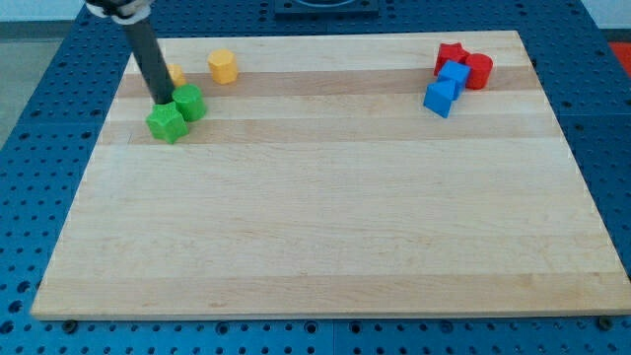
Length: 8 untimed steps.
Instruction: Move yellow heart into green circle
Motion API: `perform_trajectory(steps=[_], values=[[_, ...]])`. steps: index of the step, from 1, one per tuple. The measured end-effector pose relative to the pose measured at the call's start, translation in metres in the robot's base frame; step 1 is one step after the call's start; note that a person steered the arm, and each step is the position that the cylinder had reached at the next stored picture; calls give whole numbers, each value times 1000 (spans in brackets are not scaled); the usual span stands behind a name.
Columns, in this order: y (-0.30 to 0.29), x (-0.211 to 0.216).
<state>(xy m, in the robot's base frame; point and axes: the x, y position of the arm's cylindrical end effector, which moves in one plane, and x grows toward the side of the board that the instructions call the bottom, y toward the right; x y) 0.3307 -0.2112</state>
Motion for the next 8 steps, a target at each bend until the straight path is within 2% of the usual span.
perform_trajectory(steps=[3,4,6,8], values=[[18,5],[-12,-1],[-50,-19],[-57,-69]])
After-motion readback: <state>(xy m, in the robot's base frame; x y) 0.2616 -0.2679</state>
